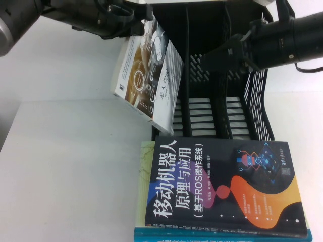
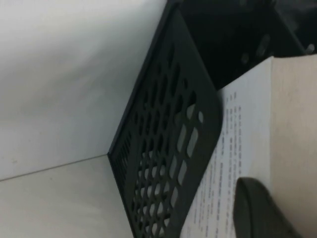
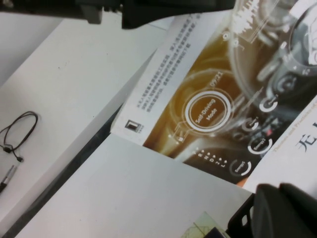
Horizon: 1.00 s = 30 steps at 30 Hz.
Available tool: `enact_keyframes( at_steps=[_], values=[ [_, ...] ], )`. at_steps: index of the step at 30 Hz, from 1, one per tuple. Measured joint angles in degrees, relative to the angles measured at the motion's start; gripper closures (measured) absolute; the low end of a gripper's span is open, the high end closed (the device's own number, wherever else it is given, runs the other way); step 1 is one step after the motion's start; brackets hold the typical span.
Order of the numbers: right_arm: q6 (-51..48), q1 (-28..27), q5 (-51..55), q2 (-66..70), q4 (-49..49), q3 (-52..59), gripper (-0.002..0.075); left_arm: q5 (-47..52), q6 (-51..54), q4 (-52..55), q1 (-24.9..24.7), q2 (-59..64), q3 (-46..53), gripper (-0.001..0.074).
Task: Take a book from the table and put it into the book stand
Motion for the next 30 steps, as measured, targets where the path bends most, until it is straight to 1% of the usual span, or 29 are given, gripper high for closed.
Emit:
enact_keyframes(
  at_steps=[3, 5, 9, 10, 11, 13, 16, 18, 20, 23, 24, 25, 26, 28, 30],
  values=[
    [0.0, 0.0, 0.0, 0.0, 0.0, 0.0, 0.0729, 0.0, 0.67, -0.13, 0.0, 0.1, 0.0, 0.0629],
    [0.0, 0.0, 0.0, 0.0, 0.0, 0.0, 0.0729, -0.57, 0.81, -0.68, 0.0, -0.02, 0.0, 0.0588],
    [0.0, 0.0, 0.0, 0.0, -0.13, 0.0, 0.0729, -4.16, 0.81, -1.77, 0.0, -0.67, 0.0, 0.0406],
    [0.0, 0.0, 0.0, 0.0, -0.13, 0.0, 0.0729, -4.91, 0.81, -1.87, 0.0, -0.77, 0.0, 0.0367],
    [0.0, 0.0, 0.11, 0.0, -0.13, 0.0, 0.0729, -5.42, 0.81, -1.87, 0.0, -0.77, 0.0, 0.0344],
    [0.0, 0.0, 0.52, 0.0, -0.36, 0.0, 0.0729, -6.1, 0.81, -1.87, 0.0, -0.97, 0.0, 0.0314],
    [0.0, 0.0, 1.85, 0.0, -0.78, 0.0, 0.0729, -5.87, 1.37, -1.87, 0.0, -1.24, 0.0, 0.031],
    [0.0, 0.0, 2.79, 0.0, -1.93, 0.0, 0.0729, -4.42, 1.76, -1.87, 0.0, -1.78, 0.0, 0.0334],
    [0.0, 0.0, 3.55, 0.0, -4.06, 0.0, 0.0729, -2.61, 2.7, -1.87, 0.0, -2.8, 0.0, 0.0383],
    [1.05, 0.0, 3.1, -0.45, -8.74, 0.0, 0.0728, 0.03, 4.13, -1.06, 0.0, -4.45, 0.0, 0.0528],
    [2.09, 0.0, 2.33, -0.96, -10.94, 0.0, 0.0728, 0.76, 4.53, -0.49, 0.0, -5.14, 0.0, 0.0596],
    [3.43, 0.0, 1.27, -1.66, -12.99, 0.0, 0.0728, 1.28, 4.99, -0.06, 0.0, -5.84, 0.0, 0.0643],
    [5.05, 0.0, 0.13, -2.3, -14.67, 0.0, 0.0728, 1.7, 5.4, 0.33, 0.0, -6.36, 0.0, 0.0674],
    [8.76, 0.0, -1.99, -4.16, -18.96, 0.0, 0.0728, 2.51, 6.19, 0.73, 0.1, -7.92, 0.0, 0.0709],
    [11.93, 0.0, -3.14, -6.15, -23.21, 0.0, 0.0728, 3.17, 6.72, 0.73, 0.1, -9.62, 0.0, 0.0724]
  ],
)
